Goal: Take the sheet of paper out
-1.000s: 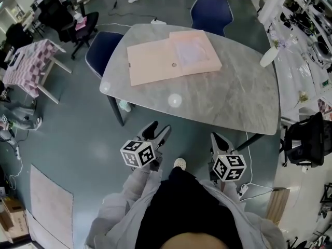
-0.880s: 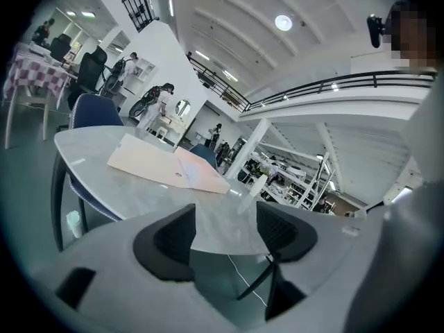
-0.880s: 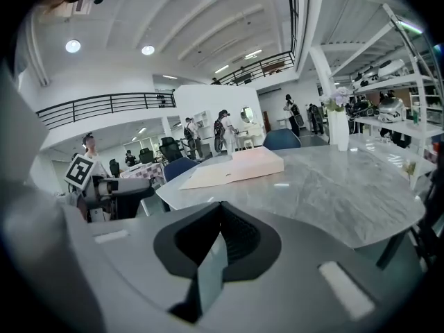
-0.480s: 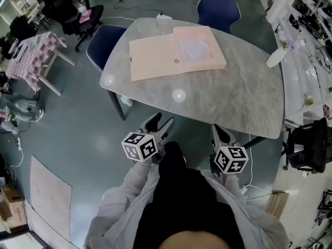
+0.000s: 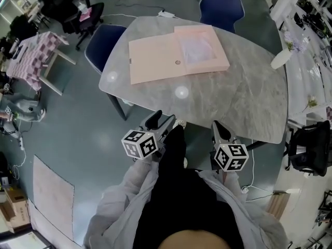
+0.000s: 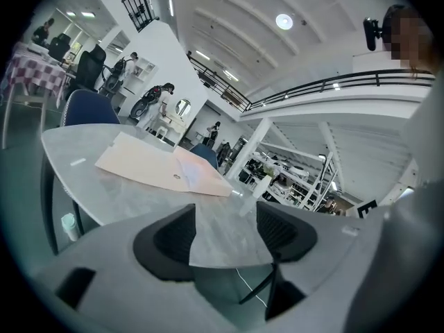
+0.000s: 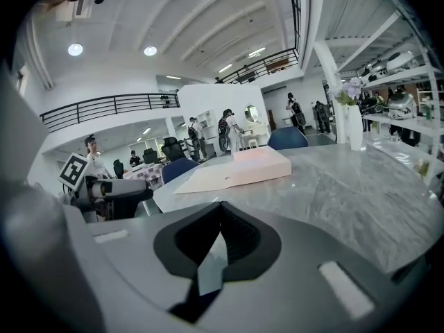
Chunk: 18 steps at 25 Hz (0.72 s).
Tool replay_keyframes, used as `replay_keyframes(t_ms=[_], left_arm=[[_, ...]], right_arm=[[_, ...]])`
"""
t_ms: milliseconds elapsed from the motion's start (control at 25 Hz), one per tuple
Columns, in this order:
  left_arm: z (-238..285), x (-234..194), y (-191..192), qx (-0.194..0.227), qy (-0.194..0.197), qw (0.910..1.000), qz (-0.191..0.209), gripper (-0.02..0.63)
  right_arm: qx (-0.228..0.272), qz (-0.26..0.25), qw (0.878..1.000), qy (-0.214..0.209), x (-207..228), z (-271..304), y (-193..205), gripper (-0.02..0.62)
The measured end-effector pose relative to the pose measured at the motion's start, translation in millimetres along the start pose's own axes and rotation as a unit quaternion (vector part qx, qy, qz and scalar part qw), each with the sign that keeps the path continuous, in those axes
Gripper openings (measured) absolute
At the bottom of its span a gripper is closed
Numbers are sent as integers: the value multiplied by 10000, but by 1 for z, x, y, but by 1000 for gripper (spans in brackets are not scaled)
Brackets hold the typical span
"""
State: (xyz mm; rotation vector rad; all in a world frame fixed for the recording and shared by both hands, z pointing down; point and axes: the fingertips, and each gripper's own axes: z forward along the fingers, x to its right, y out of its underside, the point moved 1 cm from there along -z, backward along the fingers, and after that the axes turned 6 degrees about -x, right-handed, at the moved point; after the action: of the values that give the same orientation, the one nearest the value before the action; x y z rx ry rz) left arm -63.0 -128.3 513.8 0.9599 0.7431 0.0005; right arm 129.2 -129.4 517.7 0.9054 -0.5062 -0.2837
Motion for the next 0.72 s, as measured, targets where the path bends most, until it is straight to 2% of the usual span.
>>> replay_keyframes(t_ms=[200,480,720], left_arm=[[39,-11,-36,24,55,10000,16,267],[93,-29,-98,6,92,9999,72,267],[137,-50,-140,-121,115,9998,99,267]], right_arm=[[89,26,9999,72,23,31,-37,12],[237,-66,9996,99,39,71,-108,12],[152,1,9998,135,52,104,-140,12]])
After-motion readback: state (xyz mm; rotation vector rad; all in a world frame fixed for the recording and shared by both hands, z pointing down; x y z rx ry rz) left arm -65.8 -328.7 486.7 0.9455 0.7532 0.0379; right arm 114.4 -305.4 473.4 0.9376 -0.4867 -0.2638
